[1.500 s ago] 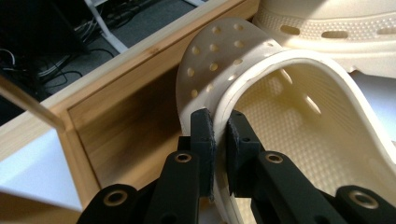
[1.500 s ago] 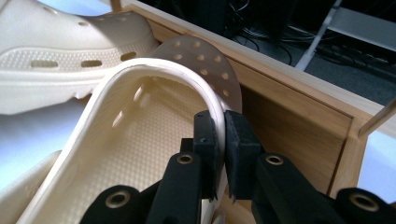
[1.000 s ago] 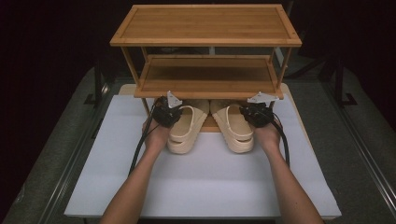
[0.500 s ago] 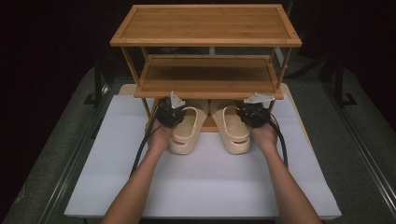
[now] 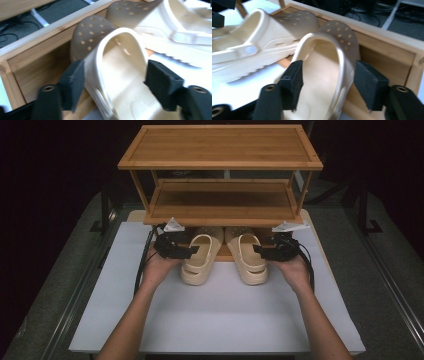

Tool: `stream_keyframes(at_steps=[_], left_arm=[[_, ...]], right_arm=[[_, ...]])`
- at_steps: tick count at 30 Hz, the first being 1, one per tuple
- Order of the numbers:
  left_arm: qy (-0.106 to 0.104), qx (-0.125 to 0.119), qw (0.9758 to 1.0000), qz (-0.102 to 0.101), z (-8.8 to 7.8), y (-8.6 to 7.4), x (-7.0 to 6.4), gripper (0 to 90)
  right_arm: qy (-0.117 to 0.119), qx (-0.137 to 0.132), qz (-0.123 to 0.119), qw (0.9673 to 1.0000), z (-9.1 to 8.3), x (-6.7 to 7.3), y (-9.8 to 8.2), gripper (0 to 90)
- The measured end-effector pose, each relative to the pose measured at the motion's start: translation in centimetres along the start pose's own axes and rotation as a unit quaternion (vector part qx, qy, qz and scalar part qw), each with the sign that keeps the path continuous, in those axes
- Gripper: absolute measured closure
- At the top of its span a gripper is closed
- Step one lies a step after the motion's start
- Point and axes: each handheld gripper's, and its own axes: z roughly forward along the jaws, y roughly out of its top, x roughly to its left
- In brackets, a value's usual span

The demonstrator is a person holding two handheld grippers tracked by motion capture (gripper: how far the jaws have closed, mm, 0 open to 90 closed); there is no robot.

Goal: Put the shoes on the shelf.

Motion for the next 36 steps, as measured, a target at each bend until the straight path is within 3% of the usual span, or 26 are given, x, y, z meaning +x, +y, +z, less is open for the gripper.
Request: stream_keyframes(at_steps=[3, 7, 10, 15, 21, 25, 29, 36], left_arm=[[-0.021, -0.004, 0.9998, -0.001, -1.1, -0.5, -0.4, 20.6], [-0.039, 0.003, 0.9992, 0.001, -2.5, -1.8, -0.9, 12.0], [-0.045, 0.004, 0.9990, 0.005, -3.0, -3.1, -1.3, 7.6], [-0.051, 0.012, 0.9986, 0.011, -2.9, -5.8, -1.6, 1.7], [-0.064, 0.041, 0.9971, 0.010, -1.4, -8.0, -1.5, 0.0], [-0.069, 0.051, 0.9963, 0.011, -0.1, -8.6, -1.3, 0.0], [-0.074, 0.035, 0.9965, 0.016, 0.8, -8.6, -1.3, 0.0], [-0.085, 0.022, 0.9960, 0.017, 1.9, -8.5, -1.3, 0.0]], right_arm=[[0.020, 0.008, 0.010, 0.9997, -1.0, 0.1, -0.6, 30.3], [0.037, 0.009, 0.005, 0.9993, -2.7, 0.5, -1.8, 21.9], [0.048, 0.023, -0.002, 0.9986, -3.7, 0.6, -3.4, 15.4], [0.061, 0.038, -0.009, 0.9974, -4.1, 0.6, -5.3, 13.1], [0.079, 0.041, 0.009, 0.9960, -3.2, -0.4, -7.4, 10.0], [0.091, 0.061, 0.002, 0.9940, -1.8, -0.7, -8.2, 6.2], [0.104, 0.076, -0.008, 0.9916, -0.5, -0.4, -8.5, 5.0], [0.111, 0.065, -0.015, 0.9915, 0.5, -0.1, -8.1, 5.2]])
